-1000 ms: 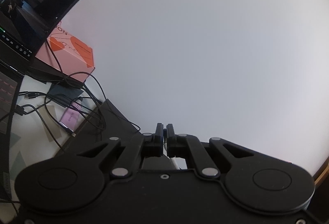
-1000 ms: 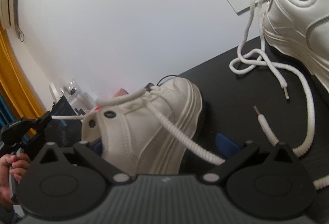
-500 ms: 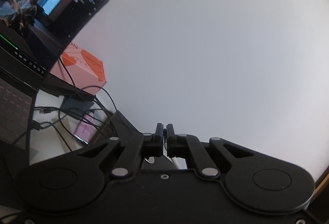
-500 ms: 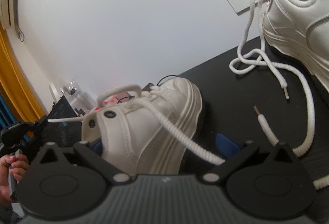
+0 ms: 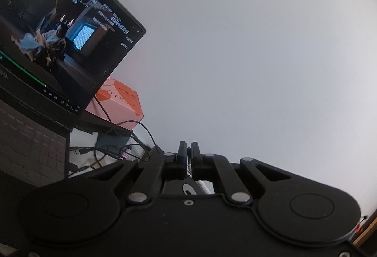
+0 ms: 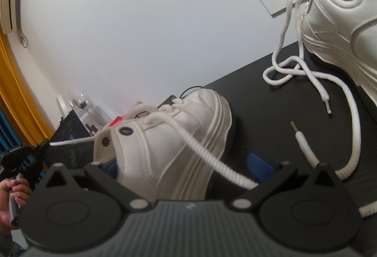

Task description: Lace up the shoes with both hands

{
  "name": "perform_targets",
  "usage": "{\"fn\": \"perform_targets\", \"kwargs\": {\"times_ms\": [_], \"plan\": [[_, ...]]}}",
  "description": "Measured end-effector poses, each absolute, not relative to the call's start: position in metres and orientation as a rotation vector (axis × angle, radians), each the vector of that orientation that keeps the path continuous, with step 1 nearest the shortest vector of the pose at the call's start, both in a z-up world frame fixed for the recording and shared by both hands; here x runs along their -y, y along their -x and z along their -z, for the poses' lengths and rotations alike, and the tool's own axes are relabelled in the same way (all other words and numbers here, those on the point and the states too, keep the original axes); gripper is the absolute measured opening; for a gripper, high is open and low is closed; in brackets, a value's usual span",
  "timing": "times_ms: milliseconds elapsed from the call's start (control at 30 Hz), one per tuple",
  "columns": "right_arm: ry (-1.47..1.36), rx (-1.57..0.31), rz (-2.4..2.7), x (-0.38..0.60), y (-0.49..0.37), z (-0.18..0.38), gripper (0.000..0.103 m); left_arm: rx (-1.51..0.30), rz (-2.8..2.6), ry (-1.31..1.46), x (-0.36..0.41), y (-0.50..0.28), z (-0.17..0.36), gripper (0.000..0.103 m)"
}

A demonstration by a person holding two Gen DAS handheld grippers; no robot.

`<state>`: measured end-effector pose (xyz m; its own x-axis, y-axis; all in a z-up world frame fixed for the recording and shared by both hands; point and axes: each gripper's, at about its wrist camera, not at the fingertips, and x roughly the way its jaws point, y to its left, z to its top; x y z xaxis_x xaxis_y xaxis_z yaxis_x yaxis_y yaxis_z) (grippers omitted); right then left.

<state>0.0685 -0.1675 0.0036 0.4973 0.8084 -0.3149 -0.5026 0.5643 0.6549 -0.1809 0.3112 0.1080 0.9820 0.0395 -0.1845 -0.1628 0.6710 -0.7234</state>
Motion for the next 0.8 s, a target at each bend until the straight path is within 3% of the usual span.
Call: {"fn": "perform_targets", "kwargs": {"times_ms": [800], "plan": [[-0.526, -0.655, -0.839, 0.1675, -0.0688, -0.0041, 0.103, -0.195, -0.137, 0.762, -0.3177, 0.1909, -0.1139, 0.003]]}}
